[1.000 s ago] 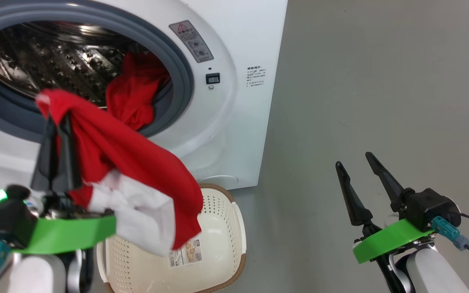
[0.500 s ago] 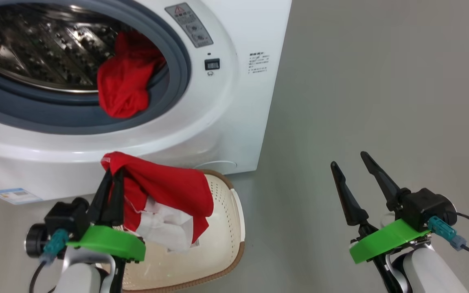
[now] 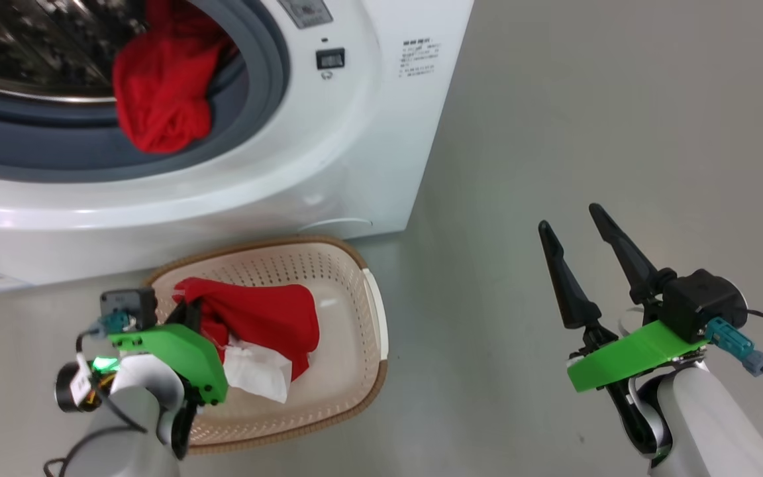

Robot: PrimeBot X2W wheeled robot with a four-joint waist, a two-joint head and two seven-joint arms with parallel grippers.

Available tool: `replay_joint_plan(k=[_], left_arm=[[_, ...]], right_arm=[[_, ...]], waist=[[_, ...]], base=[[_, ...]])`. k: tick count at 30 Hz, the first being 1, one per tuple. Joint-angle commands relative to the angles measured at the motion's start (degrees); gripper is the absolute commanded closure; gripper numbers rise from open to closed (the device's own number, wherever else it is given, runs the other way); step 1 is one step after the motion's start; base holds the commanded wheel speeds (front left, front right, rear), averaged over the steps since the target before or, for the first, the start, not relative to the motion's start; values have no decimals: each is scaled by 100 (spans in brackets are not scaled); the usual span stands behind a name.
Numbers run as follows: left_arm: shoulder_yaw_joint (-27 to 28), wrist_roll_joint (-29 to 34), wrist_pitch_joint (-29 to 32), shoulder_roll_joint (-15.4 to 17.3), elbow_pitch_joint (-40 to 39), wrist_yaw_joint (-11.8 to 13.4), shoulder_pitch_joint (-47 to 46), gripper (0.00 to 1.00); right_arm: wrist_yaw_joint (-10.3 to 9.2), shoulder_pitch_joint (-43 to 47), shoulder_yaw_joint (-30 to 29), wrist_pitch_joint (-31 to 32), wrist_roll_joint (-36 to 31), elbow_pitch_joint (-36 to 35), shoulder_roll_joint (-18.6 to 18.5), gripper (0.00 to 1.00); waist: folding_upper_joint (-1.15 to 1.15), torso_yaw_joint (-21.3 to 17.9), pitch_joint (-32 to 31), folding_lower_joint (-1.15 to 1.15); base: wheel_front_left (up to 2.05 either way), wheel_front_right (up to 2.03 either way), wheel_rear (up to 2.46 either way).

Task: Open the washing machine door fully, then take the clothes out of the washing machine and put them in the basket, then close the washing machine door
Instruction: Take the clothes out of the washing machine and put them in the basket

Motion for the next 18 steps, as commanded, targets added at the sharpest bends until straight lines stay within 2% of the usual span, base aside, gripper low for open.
replay_joint_plan(k=[1,7,18], left_arm=[[138,-8,28,221,115,-6,-196,100],[207,-130,171,279,962,54,-683,100],[267,-350,575,383,1603,-35,-978,100]], right_arm=[[36,-98,139,-37,11,-141,-9,0],[36,-236,167,-37,28,-151,13,0],[36,-423,207,-37,89,-184,72,0]], waist=[[0,-106,260,0],[0,-227,559,0],[0,-447,1022,0]], base=[[0,0,0],[0,0,0],[0,0,0]])
